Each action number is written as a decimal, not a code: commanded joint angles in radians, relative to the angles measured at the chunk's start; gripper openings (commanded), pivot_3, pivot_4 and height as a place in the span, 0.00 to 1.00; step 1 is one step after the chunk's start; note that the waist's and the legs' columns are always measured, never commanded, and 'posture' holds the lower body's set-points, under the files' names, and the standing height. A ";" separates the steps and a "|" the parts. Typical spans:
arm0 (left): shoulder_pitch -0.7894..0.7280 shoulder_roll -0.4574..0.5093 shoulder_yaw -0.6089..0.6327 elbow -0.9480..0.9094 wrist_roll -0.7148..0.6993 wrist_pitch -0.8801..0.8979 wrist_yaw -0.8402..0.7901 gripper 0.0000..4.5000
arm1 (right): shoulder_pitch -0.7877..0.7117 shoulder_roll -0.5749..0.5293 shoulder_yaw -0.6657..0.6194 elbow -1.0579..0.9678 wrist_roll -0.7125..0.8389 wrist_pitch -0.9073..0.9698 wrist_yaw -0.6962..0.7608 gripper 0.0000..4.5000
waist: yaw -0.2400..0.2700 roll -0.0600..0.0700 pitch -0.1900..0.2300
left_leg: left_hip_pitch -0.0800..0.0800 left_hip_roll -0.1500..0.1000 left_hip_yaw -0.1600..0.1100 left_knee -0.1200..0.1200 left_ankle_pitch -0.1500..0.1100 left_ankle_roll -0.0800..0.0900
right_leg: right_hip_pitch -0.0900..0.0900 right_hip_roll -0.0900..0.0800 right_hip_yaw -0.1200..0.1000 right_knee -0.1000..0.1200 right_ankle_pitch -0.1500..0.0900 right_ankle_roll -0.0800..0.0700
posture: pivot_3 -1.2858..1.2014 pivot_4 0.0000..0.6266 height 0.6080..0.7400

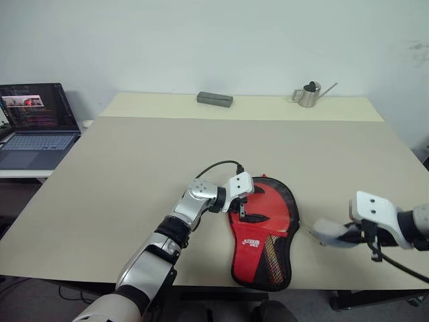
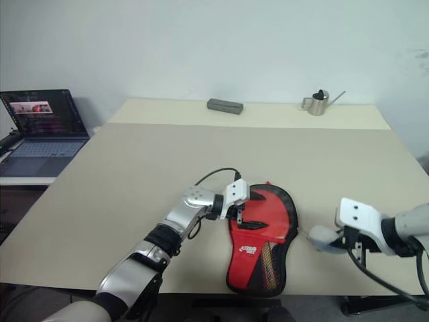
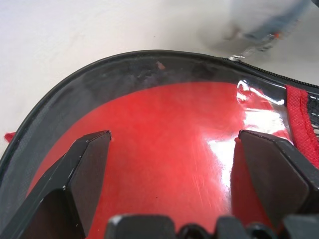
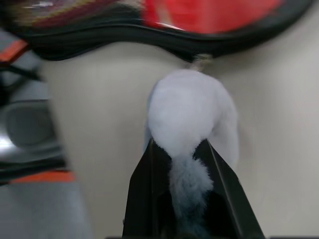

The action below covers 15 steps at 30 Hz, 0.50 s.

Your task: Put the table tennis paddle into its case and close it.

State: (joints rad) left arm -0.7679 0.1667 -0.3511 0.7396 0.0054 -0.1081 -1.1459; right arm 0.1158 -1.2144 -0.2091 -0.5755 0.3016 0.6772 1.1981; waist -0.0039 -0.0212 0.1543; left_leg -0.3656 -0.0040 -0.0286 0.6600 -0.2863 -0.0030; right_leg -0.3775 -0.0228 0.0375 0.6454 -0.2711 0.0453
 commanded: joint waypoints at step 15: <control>0.058 0.015 -0.080 0.120 0.094 0.040 -0.006 1.00 | 0.150 -0.001 -0.002 -0.322 0.149 0.127 -0.039 0.00 | 0.004 -0.002 -0.002 | 0.001 0.000 0.000 0.001 -0.003 0.000 | 0.002 0.000 0.000 -0.002 -0.001 0.002 | 0.52 0.24 1.00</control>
State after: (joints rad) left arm -0.7721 0.1560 -0.3589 0.7526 0.0054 -0.1081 -1.1487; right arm 0.2597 -1.2132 -0.2484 -0.8534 0.4081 0.7846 1.1454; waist -0.0001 -0.0232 0.1527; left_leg -0.3643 -0.0041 -0.0286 0.6608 -0.2897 -0.0030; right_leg -0.3749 -0.0232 0.0374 0.6435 -0.2723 0.0470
